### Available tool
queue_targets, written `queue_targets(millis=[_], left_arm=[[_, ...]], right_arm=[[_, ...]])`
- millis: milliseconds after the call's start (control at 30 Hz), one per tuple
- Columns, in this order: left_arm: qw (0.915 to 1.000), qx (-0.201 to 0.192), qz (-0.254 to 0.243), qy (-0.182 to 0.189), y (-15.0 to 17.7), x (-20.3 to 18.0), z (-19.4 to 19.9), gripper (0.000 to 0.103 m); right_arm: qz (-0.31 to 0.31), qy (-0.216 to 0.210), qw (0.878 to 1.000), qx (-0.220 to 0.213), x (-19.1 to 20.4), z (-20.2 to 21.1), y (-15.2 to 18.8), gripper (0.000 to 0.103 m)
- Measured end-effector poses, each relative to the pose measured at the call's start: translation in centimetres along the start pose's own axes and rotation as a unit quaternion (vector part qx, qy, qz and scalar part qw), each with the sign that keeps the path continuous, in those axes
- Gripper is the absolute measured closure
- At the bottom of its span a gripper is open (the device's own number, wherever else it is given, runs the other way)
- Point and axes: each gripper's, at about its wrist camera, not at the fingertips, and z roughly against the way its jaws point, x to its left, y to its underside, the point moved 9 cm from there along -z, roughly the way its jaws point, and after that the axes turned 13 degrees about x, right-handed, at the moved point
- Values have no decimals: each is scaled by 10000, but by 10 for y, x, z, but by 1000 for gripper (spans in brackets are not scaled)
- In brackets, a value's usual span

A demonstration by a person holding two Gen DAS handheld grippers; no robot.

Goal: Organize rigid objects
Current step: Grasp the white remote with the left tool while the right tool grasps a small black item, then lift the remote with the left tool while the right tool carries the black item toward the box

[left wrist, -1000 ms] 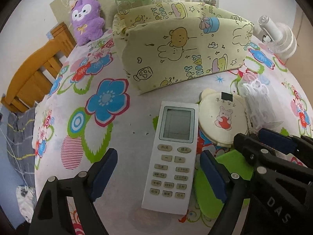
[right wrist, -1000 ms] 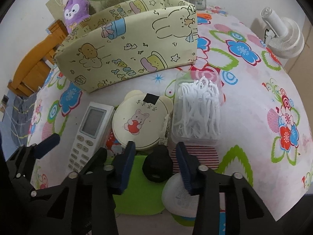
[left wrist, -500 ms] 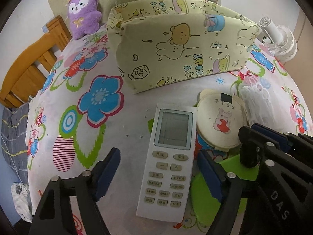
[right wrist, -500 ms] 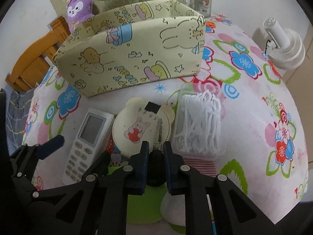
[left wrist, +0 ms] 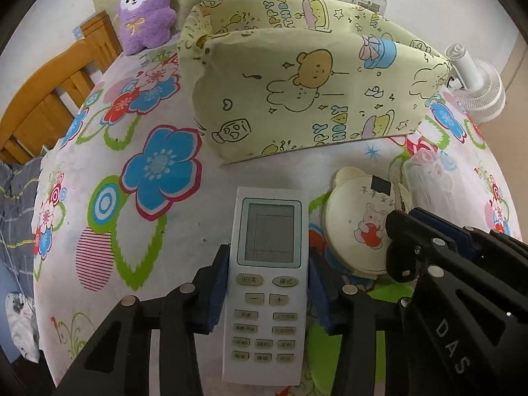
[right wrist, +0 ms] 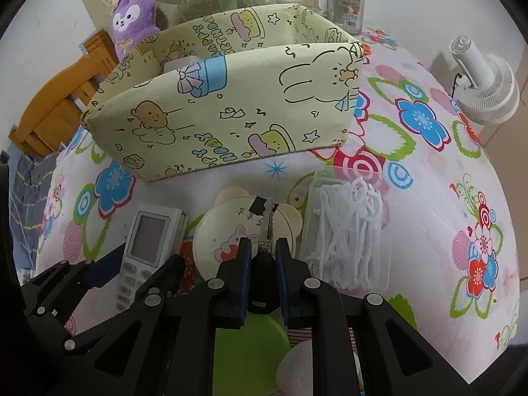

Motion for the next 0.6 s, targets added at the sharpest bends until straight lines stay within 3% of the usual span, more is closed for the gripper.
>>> queue_targets(millis=[600], left_arm=[[9992,-307,202,-135,1,2,44,58]], right_arm=[[85,-158,9991,-396,6,42,-4,85]])
